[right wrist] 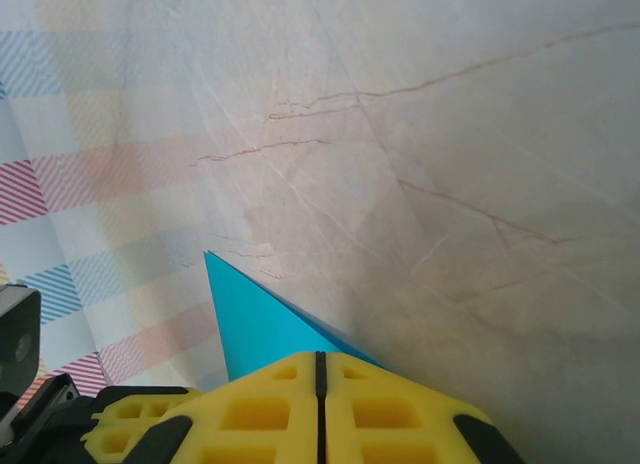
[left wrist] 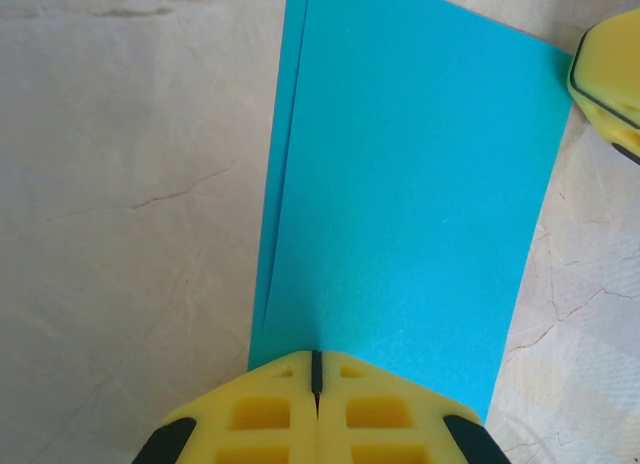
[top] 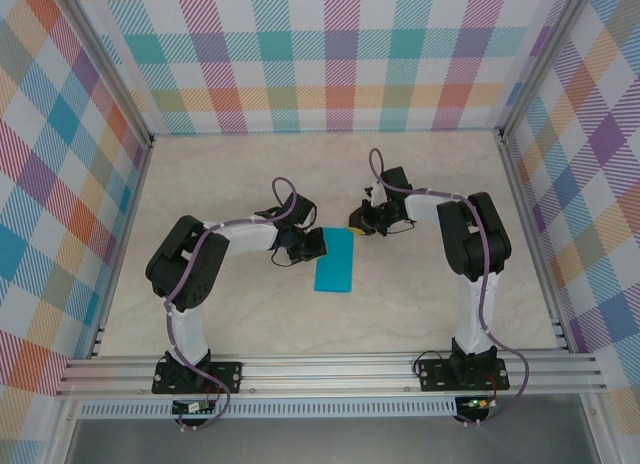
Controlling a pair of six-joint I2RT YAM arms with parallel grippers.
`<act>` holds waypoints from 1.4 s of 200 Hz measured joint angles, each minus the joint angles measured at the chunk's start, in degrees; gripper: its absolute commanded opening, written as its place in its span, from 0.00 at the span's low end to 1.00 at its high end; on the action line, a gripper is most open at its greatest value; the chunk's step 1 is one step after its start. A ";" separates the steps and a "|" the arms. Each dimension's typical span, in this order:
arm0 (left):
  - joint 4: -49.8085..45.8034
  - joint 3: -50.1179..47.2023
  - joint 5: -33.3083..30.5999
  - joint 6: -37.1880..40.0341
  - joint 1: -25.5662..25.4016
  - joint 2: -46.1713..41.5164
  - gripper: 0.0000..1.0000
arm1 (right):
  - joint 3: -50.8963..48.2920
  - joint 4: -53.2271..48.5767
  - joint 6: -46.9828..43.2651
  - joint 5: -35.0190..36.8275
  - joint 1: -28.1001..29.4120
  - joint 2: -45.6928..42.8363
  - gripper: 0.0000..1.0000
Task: Fold a paper plane with a square sheet of paper (pick it up from the middle)
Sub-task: Fold the square sheet of paper in half at the center of the table.
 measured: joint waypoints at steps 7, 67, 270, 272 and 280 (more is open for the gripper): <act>-0.02 0.00 0.00 0.11 0.00 0.00 0.00 | 0.00 0.22 0.00 0.07 0.00 0.11 0.07; -0.02 0.00 -0.02 0.33 0.00 0.00 0.00 | 0.85 -0.52 -0.04 0.09 -0.11 1.53 0.08; 0.02 -0.04 -0.15 0.31 0.00 -0.11 0.00 | -27.54 4.74 6.43 -0.35 11.69 -20.68 0.11; 0.02 -0.07 -0.15 0.31 0.00 -0.11 0.00 | -27.71 4.85 6.47 -0.33 11.76 -20.68 0.11; 0.02 -0.07 -0.15 0.31 0.00 -0.11 0.00 | -28.22 5.49 6.64 -0.28 12.07 -20.68 0.11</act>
